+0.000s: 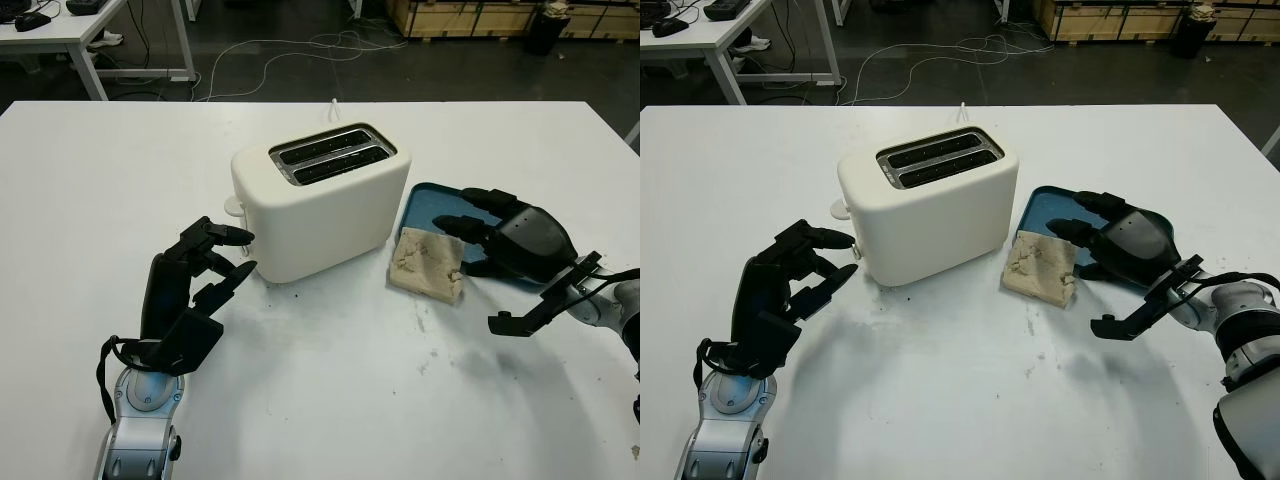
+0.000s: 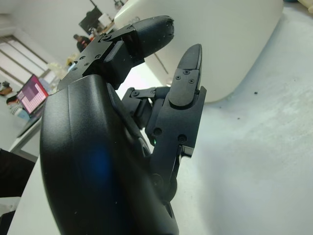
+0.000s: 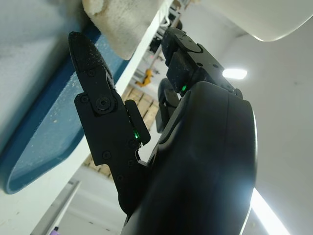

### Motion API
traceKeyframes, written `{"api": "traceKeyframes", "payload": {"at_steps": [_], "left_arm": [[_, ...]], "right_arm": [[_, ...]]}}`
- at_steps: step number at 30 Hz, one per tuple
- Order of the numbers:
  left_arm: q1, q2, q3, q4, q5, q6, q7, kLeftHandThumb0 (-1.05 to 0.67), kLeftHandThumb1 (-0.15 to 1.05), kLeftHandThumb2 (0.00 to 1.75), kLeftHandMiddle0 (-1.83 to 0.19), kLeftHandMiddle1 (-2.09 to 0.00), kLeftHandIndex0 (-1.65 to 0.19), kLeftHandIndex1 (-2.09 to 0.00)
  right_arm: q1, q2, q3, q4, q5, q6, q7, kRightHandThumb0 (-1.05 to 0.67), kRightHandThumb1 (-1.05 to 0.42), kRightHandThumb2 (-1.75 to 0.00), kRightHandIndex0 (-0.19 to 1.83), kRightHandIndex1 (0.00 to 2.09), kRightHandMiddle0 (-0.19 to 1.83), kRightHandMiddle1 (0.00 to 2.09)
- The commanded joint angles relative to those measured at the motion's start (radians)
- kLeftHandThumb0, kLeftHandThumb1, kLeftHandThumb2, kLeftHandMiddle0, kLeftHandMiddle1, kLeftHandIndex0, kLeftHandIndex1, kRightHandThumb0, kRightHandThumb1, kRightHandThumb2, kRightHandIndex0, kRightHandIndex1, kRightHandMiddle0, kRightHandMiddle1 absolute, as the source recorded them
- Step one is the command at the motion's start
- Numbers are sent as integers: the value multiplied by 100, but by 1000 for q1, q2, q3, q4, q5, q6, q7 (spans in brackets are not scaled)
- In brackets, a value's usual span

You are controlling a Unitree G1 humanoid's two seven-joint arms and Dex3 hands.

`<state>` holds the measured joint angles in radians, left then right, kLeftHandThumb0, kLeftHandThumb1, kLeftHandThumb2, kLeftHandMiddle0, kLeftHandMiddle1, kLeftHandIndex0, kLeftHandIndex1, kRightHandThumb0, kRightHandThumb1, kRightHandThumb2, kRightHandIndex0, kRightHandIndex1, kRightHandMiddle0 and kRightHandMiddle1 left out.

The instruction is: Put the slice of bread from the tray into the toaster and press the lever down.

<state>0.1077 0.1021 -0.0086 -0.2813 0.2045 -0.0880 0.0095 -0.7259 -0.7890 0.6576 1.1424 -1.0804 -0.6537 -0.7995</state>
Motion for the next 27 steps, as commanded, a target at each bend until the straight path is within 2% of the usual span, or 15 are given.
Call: {"api": "traceKeyframes", "payload": {"at_steps": [1,11,27], "left_arm": [[-2,7,3,-7,-6,-3,-4,-23,92,14,-62,-151,-54,-105],[-4,7,6,-12,-12,2,-9,-24,92,15,-63,-151,-54,-104],[-3,7,3,-10,6,-5,0,-22,92,15,-63,-151,-54,-103]], "right_arm": [[0,10,11,15,7,22,6,-57,-77,0,29,9,49,0],[12,46,47,98,3,55,-53,-54,-77,0,31,10,49,0],[11,78,94,126,3,70,-114,-54,-78,-1,31,11,46,0]]}}
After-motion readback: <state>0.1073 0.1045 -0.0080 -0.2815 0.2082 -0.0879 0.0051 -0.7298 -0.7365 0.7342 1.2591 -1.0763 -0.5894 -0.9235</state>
